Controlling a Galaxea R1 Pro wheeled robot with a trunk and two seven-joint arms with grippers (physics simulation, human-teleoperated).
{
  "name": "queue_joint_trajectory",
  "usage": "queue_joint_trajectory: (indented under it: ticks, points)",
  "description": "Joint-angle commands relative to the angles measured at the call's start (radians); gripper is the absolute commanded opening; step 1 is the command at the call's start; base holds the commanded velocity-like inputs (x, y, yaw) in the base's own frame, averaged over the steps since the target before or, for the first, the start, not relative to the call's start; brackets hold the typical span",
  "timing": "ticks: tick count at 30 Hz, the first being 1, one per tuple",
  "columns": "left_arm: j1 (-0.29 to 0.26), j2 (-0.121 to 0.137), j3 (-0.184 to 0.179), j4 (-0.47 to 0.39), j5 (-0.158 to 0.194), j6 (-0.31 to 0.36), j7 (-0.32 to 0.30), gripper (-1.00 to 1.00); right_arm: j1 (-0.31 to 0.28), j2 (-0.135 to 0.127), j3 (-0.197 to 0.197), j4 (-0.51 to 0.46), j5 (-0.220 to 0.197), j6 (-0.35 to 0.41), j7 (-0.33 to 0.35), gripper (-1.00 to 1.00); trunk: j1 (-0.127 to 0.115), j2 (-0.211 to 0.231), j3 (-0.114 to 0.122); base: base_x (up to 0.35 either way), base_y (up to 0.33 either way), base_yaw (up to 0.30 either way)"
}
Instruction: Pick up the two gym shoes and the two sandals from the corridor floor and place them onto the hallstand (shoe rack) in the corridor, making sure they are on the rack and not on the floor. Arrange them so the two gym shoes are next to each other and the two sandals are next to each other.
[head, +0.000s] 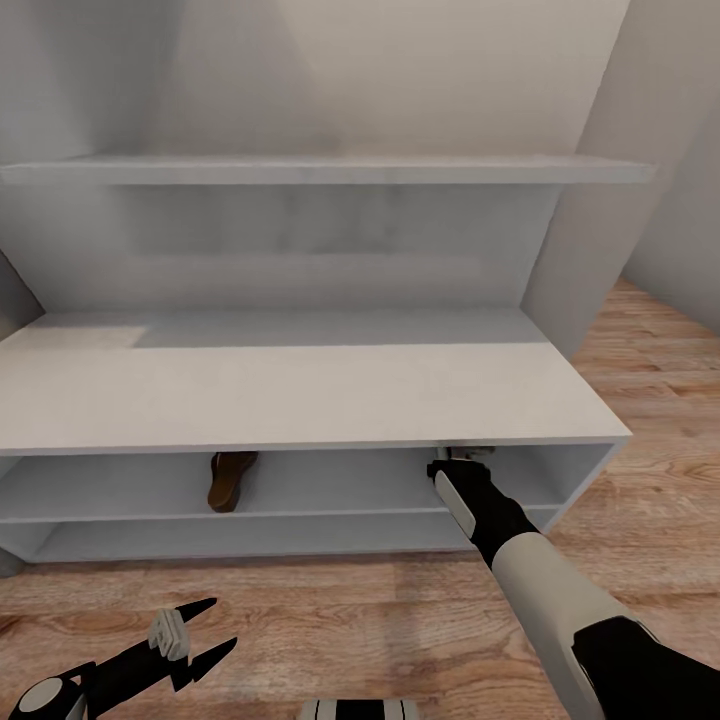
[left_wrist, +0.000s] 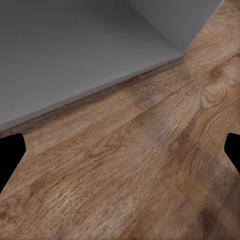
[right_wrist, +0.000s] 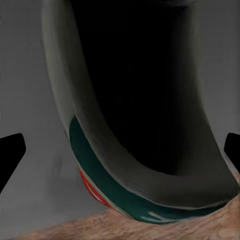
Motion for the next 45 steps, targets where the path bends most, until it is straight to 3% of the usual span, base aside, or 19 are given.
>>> queue_joint_trajectory:
  ticks: [1, 29, 45]
  points:
    - [-0.001, 0.0, 0.001, 0.001, 0.001, -0.005, -0.003, 1.0, -0.001, -0.001, 0.006, -0.001, -0.01, 0.003, -0.009, 1.0, 0.0, 0.0, -0.001, 0.0, 0.0, 0.0]
    - [-0.001, 0.0, 0.001, 0.001, 0.002, -0.005, -0.003, 1.0, 0.0, -0.001, 0.006, -0.001, -0.01, 0.003, -0.009, 1.0, 0.0, 0.0, -0.001, -0.28, 0.0, 0.0]
    - [-0.001, 0.0, 0.001, 0.001, 0.003, -0.005, -0.003, 1.0, 0.001, -0.001, 0.007, 0.0, -0.007, 0.001, -0.01, 1.0, 0.0, 0.0, -0.001, -0.074, 0.0, 0.0]
